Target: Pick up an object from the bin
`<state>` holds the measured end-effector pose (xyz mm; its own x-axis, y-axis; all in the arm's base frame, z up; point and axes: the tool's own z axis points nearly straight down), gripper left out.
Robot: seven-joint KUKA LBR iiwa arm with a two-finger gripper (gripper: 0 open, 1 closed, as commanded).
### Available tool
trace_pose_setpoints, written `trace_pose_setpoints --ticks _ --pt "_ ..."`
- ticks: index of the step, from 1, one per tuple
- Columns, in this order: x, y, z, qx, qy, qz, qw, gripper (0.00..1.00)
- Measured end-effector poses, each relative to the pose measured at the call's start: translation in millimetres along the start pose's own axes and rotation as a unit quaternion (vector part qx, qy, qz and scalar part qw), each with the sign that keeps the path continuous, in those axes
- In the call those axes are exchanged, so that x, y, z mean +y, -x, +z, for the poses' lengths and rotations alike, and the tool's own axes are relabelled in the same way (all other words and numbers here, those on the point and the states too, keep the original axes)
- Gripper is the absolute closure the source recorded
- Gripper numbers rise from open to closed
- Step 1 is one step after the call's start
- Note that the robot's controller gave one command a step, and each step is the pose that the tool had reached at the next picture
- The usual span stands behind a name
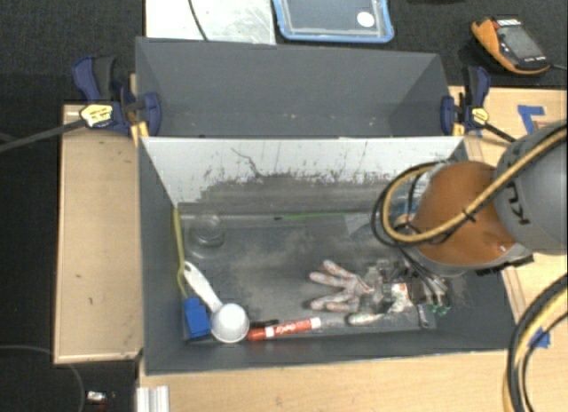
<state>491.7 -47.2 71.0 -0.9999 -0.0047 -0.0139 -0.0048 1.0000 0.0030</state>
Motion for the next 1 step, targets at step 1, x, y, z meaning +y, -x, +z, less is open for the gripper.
trace_pose_setpoints --ticks 1 --pt "0.5 -2.4 -33.4 0.0045 0.001 0.000 1.0000 1.00"
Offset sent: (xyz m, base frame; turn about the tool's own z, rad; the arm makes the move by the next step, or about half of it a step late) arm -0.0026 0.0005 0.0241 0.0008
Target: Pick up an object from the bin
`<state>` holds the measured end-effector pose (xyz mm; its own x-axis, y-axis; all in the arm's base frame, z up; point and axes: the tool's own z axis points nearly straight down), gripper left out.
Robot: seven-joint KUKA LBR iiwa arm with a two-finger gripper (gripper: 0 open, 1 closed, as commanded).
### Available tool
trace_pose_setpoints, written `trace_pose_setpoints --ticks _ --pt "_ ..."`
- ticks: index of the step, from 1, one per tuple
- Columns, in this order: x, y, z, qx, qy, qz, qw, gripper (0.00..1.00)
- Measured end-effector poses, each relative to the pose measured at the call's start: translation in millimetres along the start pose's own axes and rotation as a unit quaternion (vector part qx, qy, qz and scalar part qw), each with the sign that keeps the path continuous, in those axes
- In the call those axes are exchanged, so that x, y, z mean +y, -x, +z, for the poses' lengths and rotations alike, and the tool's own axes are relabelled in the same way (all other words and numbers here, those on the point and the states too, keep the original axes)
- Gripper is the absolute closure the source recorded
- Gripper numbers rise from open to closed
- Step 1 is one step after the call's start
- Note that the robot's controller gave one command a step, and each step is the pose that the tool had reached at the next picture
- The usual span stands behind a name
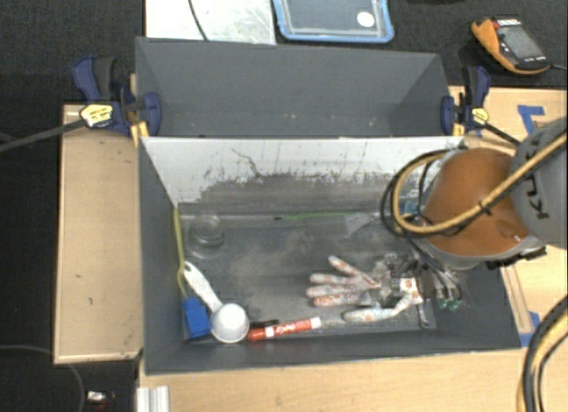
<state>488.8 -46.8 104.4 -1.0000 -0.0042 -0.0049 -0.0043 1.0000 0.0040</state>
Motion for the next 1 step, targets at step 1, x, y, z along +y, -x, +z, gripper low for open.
trace_pose_setpoints --ticks 1 --pt "-0.3 3.2 -55.0 -0.0051 -0.001 0.000 1.0000 1.00"
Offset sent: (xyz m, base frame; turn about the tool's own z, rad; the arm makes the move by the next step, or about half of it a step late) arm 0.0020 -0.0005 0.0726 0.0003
